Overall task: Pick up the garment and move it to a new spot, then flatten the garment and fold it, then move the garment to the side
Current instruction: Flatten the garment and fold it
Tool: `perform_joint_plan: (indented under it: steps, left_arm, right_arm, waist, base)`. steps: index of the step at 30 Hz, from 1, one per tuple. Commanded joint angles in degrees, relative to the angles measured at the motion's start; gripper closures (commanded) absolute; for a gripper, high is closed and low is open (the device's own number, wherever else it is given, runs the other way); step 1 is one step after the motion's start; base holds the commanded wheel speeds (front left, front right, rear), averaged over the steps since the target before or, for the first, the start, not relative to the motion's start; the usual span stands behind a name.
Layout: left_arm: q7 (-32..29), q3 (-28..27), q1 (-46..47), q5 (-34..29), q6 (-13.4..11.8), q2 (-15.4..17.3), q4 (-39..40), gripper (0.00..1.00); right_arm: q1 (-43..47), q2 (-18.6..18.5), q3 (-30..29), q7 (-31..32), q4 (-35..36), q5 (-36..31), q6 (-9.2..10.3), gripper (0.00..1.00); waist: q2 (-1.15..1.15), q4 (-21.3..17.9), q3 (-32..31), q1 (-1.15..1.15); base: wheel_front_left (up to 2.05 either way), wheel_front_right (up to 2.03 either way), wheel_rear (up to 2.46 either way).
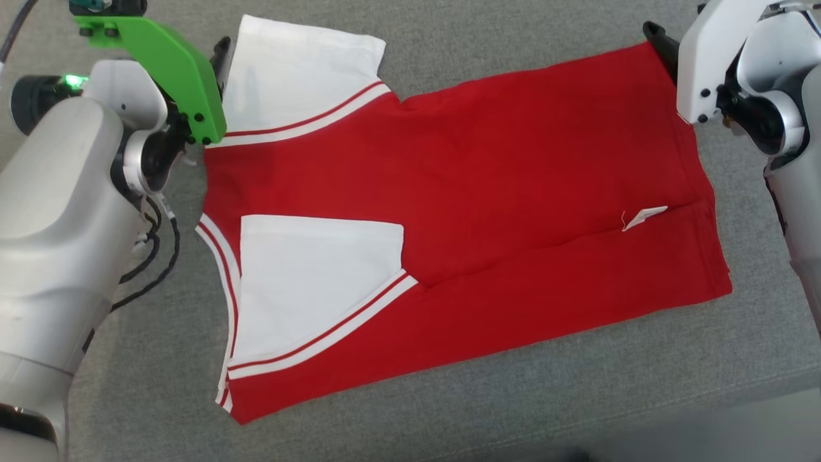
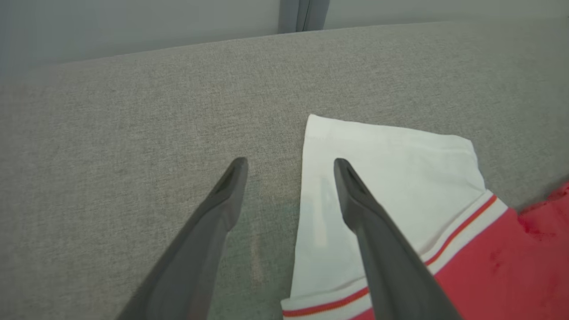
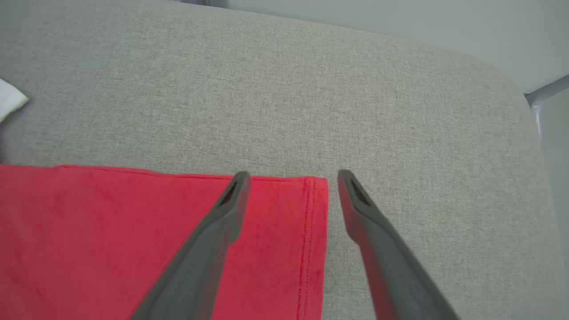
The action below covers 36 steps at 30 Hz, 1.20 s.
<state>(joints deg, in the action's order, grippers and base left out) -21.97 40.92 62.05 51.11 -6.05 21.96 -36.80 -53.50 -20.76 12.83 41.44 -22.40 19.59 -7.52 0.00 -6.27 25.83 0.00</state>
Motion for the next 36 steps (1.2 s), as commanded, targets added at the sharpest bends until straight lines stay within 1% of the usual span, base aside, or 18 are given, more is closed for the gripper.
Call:
perform_joint_plan:
  steps: [1, 5, 12, 15, 16, 17, 18, 19, 20, 22, 25, 28, 30, 34, 36]
  left_arm:
    - [0.0, 0.3, 2.1, -0.9, 0.6, -0.1, -1.2, 0.00]
    - [0.2, 0.9, 4.8, -1.7, 1.5, -0.6, -3.7, 0.00]
    - [-0.4, 2.1, 7.5, -3.3, 1.6, -0.5, -6.9, 0.00]
    - [-1.3, 2.1, 7.8, -3.1, 1.2, -0.1, -8.2, 0.00]
    - [-2.0, 2.3, 7.7, -3.0, 1.0, -0.1, -8.5, 0.18]
    - [-3.1, 2.5, 7.5, -2.6, 1.3, 0.0, -8.9, 0.61]
    - [-3.7, 2.5, 7.3, -2.1, 1.5, 0.0, -9.0, 0.75]
    - [-4.7, 2.4, 7.2, -1.8, 1.8, 0.0, -8.8, 1.00]
    - [-5.4, 2.4, 7.0, -1.6, 2.0, 0.1, -8.7, 1.00]
    - [-6.2, 1.5, 7.1, -0.1, 2.3, 0.6, -7.1, 1.00]
    - [-5.7, 0.7, 7.2, 0.2, 2.1, 1.6, -5.5, 1.00]
    - [-5.5, 0.4, 7.1, 0.5, 1.7, 2.2, -4.1, 1.00]
    - [-5.5, 0.4, 7.0, 0.5, 1.4, 2.5, -3.2, 1.00]
    - [-5.6, 0.7, 6.7, 0.3, 1.0, 2.7, -1.8, 1.00]
    - [-5.7, 0.9, 6.7, 0.1, 0.8, 2.7, -1.0, 1.00]
  right_arm:
    - [-1.7, -0.2, 0.8, -0.9, -0.6, 0.6, 0.06, 0.00]
    - [-3.7, -1.3, 3.5, -2.3, -2.1, 1.7, 0.06, 0.00]
    - [-4.8, -2.5, 5.0, -4.3, -4.6, 3.7, 0.06, 0.00]
    - [-5.1, -2.7, 5.8, -4.1, -5.2, 4.2, 0.06, 0.00]
    - [-5.3, -2.8, 6.0, -4.0, -5.3, 4.5, 0.06, 0.00]
    - [-5.4, -3.0, 6.4, -3.9, -5.3, 4.6, 0.06, 0.00]
    - [-5.4, -3.2, 6.8, -3.8, -5.1, 4.8, 0.06, 0.00]
    - [-5.6, -3.8, 7.3, -3.6, -4.9, 5.0, 0.06, 0.00]
    - [-5.6, -4.4, 7.9, -3.5, -4.6, 4.9, 0.06, 0.00]
    - [-4.7, -7.6, 10.0, -3.2, -2.8, 5.0, 0.06, 0.00]
    - [-3.2, -9.6, 10.6, -4.3, -1.1, 5.6, 0.06, 0.00]
    - [-3.2, -10.2, 10.1, -7.0, -0.1, 5.0, 0.06, 0.00]
    - [-4.0, -10.0, 9.7, -8.7, -0.7, 5.1, 0.06, 0.00]
    - [-4.6, -8.9, 10.7, -9.3, -1.8, 5.6, 0.06, 0.00]
    - [-5.3, -8.9, 11.7, -9.3, -2.7, 6.4, 0.06, 0.00]
  waist:
    - [0.00, -3.3, 4.8, 0.00]
    - [0.00, -3.9, 6.4, 0.00]
    - [0.00, -4.6, 7.8, 0.00]
    - [0.00, -4.9, 8.4, 0.00]
    - [0.00, -4.9, 8.5, 0.00]
    - [0.00, -4.9, 8.6, 0.00]
    - [0.00, -4.9, 8.7, 0.00]
    - [0.00, -4.8, 8.9, 0.00]
    - [0.00, -4.6, 9.0, 0.00]
    - [0.00, -3.5, 9.3, 0.00]
    - [0.00, -3.0, 9.6, 0.00]
    - [0.00, -2.7, 10.2, 0.00]
    - [0.00, -2.4, 10.7, 0.00]
    - [0.00, -2.0, 11.3, 0.00]
    - [0.00, -1.8, 11.6, 0.00]
  base:
    - [0.00, 0.00, 0.00]
    - [0.00, 0.00, 0.00]
    - [0.00, 0.00, 0.00]
    - [0.00, 0.00, 0.00]
    - [0.00, 0.00, 0.00]
    - [0.00, 0.00, 0.00]
    - [0.00, 0.00, 0.00]
    - [0.00, 0.00, 0.00]
    - [0.00, 0.00, 0.00]
    - [0.00, 0.00, 0.00]
    - [0.00, 0.00, 0.00]
    - [0.00, 0.00, 0.00]
    - [0.00, 0.00, 0.00]
    - [0.00, 0.00, 0.00]
    - [0.00, 0.00, 0.00]
